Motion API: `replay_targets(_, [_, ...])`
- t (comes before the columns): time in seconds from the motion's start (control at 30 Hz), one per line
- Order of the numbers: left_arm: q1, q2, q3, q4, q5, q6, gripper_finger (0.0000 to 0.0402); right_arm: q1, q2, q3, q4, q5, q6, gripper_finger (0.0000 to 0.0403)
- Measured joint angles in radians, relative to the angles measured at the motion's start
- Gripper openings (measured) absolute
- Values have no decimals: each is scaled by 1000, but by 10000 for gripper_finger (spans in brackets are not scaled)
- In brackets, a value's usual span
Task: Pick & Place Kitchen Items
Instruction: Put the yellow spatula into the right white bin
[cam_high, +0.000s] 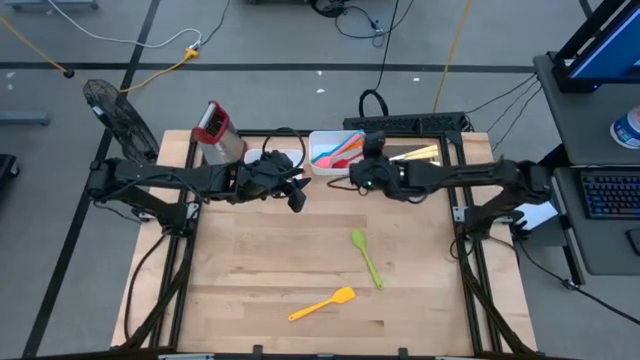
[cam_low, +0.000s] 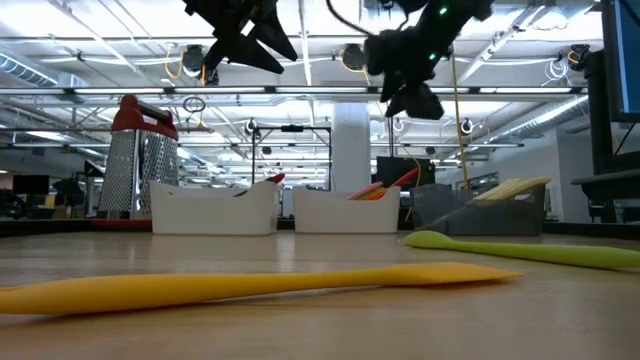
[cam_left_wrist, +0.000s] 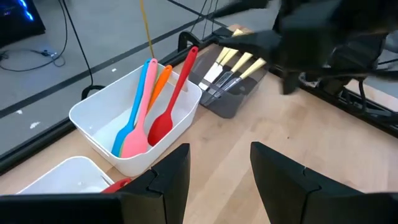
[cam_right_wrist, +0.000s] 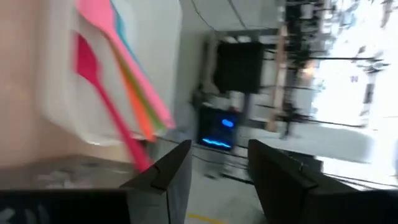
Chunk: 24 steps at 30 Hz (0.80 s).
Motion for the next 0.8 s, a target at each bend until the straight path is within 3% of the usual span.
replay_targets(0.17, [0,0,0,0,0,-1,172,58,-42,-1,-126,-103,255,147])
replay_targets(0.3, [0,0,0,0,0,-1,172,112,-56,0,-131,-108,354,144])
replay_targets(0.8, [-65,0,0,-25,35,34,172,284,-56,0,-205,-364,765,141])
